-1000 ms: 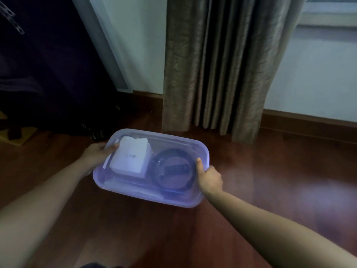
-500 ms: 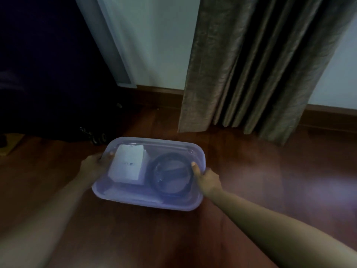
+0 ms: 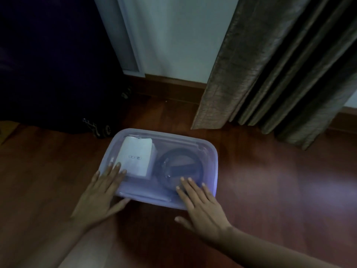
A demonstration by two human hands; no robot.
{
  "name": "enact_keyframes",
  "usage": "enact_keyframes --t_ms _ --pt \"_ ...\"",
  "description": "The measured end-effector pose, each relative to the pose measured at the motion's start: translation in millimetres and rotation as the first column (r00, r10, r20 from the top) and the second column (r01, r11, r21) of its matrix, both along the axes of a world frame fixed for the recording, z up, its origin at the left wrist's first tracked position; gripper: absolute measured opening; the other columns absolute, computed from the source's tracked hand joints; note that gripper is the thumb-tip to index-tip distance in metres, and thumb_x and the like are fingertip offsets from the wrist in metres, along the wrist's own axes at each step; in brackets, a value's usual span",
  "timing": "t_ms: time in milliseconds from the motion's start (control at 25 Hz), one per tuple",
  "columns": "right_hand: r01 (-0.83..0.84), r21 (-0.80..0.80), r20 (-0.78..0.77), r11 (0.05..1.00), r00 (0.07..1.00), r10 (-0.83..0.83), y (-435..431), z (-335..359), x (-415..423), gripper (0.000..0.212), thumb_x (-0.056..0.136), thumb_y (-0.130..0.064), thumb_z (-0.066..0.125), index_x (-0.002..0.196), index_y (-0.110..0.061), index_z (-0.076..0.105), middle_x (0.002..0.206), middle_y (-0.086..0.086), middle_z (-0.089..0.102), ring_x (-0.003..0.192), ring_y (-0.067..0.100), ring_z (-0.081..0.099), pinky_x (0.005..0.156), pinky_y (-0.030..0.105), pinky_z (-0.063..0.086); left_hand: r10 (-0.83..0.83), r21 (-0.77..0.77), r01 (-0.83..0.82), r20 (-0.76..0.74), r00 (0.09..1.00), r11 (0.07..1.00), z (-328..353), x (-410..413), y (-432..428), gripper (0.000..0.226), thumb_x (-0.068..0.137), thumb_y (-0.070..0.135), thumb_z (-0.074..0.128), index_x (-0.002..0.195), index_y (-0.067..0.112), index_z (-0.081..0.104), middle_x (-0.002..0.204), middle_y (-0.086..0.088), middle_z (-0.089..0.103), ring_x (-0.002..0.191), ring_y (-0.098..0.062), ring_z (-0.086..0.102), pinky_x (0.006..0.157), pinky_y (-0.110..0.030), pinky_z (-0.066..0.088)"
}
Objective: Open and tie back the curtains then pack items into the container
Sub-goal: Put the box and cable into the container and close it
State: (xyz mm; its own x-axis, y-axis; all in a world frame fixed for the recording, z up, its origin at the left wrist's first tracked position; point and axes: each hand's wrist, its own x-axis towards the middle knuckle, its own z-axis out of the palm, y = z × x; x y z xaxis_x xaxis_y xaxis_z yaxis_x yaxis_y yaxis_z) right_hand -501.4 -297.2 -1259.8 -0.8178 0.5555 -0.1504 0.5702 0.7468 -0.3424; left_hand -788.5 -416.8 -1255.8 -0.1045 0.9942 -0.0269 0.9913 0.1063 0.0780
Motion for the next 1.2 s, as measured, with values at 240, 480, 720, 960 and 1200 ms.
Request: enact_keyframes --t_ms 240,480,720,960,1200 --pt "-0.014 0.133 0.048 0.991 0.999 0.008 32.2 5.0 -36.5 0.05 0.082 -0.031 0.054 0.127 -0.009 0.056 0.134 0.011 0.055 0.124 0.023 0.053 0.101 0.036 0.037 0.044 -0.089 -0.051 -0.086 0.995 0.995 -2.1 -19.7 35.2 0.076 0.095 0.061 0.014 0.134 0.005 0.047 0.139 -0.014 0.049 0.132 -0.027 0.041 0.117 -0.036 0.013" --pt "-0.011 0.093 0.163 0.996 0.987 -0.004 85.0 27.5 -79.7 0.064 0.095 -0.002 0.027 0.147 -0.004 -0.011 0.156 0.015 -0.016 0.145 0.025 -0.012 0.116 0.034 -0.004 0.102 -0.132 -0.103 -0.017 0.995 0.986 6.6 -48.2 98.9 0.078 0.089 0.063 0.024 0.148 0.01 0.022 0.155 -0.006 0.02 0.144 -0.021 0.014 0.115 -0.042 0.017" --pt "0.129 0.046 0.256 0.991 0.957 -0.136 124.0 24.4 -119.2 0.066 0.094 0.001 0.028 0.147 -0.003 -0.011 0.156 0.015 -0.017 0.146 0.026 -0.009 0.118 0.037 0.005 0.154 -0.213 -0.152 -0.008 0.988 0.965 14.1 -63.4 160.2 0.068 0.098 0.042 0.036 0.151 0.014 0.005 0.16 -0.005 0.002 0.147 -0.019 -0.002 0.118 -0.04 0.006" --pt "0.172 0.097 0.249 0.98 0.949 -0.191 139.1 20.8 -138.8 0.065 0.096 -0.001 0.029 0.146 -0.003 -0.012 0.155 0.02 -0.016 0.145 0.03 -0.007 0.118 0.04 0.011 0.174 -0.263 -0.164 0.016 0.985 0.951 15.4 -77.1 192.0 0.068 0.098 0.041 0.037 0.151 0.013 0.004 0.16 -0.004 0.001 0.147 -0.019 -0.001 0.119 -0.041 0.01" --pt "0.218 0.059 0.256 0.974 0.94 -0.226 148.5 19.8 -144.9 0.065 0.096 -0.002 0.029 0.146 -0.004 -0.013 0.156 0.019 -0.016 0.145 0.03 -0.008 0.118 0.039 0.01 0.179 -0.336 -0.167 0.004 0.984 0.927 18.9 -80.8 207.4 0.069 0.098 0.043 0.034 0.151 0.013 0.001 0.16 -0.004 -0.002 0.147 -0.018 -0.001 0.119 -0.039 0.011"
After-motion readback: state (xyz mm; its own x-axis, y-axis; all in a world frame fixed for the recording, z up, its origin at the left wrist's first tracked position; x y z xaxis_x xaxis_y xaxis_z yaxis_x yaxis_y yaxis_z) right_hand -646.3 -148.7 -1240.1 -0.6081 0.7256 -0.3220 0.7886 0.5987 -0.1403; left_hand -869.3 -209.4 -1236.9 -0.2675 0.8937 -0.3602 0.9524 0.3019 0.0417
